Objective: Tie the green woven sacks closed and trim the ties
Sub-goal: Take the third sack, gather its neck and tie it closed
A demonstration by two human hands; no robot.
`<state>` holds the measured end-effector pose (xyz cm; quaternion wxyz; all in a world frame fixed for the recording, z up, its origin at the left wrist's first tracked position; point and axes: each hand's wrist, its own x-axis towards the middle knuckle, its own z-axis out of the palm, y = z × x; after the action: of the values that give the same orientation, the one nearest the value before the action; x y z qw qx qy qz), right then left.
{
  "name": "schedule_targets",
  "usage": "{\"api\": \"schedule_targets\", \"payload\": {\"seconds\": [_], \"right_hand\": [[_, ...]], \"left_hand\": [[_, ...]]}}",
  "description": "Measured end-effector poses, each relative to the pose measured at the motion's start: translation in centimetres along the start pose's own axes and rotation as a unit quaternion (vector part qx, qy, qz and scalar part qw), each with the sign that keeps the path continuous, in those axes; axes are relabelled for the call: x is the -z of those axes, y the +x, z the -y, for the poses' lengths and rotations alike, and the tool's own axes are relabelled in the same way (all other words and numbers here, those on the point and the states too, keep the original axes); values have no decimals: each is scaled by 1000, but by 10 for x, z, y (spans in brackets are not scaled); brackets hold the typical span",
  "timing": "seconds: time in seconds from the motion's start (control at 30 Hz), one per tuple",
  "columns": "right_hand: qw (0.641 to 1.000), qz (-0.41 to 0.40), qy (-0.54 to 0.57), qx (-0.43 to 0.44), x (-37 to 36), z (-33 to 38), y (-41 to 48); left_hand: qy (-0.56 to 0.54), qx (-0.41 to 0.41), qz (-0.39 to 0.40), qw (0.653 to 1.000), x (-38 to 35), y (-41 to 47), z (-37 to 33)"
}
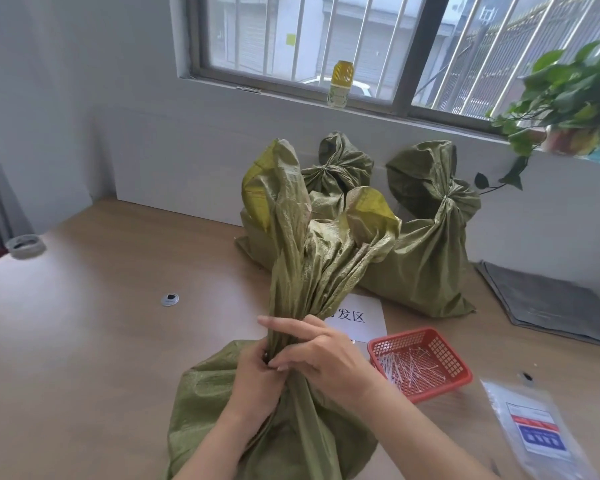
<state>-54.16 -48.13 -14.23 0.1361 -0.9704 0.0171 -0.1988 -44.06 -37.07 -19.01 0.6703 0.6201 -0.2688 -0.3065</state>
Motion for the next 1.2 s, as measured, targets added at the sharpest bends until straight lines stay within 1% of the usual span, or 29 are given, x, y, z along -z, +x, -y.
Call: {"api": "schedule_targets", "payload": {"seconds": [0.07,0.1,0.23,0.33,0.43,0.53,0.6,0.67,0.7,0.8,0.87,0.97,1.03,1.13,1.2], "right_hand": [[999,36,-15,-5,5,-2,7],[999,38,-18,-15,6,-3,9],[998,-8,-8,-56,2,-7,6],[997,-16,1,-74,-1,-10,1],[992,-32,49,-107,-4,-11,3],[976,-70,118,-170,-8,-11,5],[964,-84,145,-209,-10,-12,8],[958,-85,158,-223,-11,-12,11],[956,-84,164,-227,-11,-12,13],[947,-86,182,-249,-8,-9,15],[943,-83,186,-264,-6,-9,15],[940,-82,194,-270,-5,-10,14],[947,-88,177,-254,-7,-10,12],[959,-88,136,-232,-8,-7,11],[963,-94,123,-220,-9,-4,11]], "left_hand": [[-5,13,-4,1000,1,-2,2],[-5,15,-5,1000,1,-1,3],[-18,18,2,1000,5,1,0],[-23,17,-3,1000,4,-1,-1],[-18,10,-10,1000,3,-1,-2],[-2,-19,-17,1000,1,-3,-3],[-6,-36,-3,999,0,-8,-5],[-28,-34,17,999,0,-13,-6],[-33,-33,15,999,1,-14,-5],[-1,-44,-43,998,1,-14,2],[2,-48,-66,997,0,-13,4],[-15,-40,-72,996,2,-11,6],[-32,-31,-66,997,3,-9,4],[-85,13,-70,994,0,-7,5],[-125,31,-91,988,-3,-5,7]]}}
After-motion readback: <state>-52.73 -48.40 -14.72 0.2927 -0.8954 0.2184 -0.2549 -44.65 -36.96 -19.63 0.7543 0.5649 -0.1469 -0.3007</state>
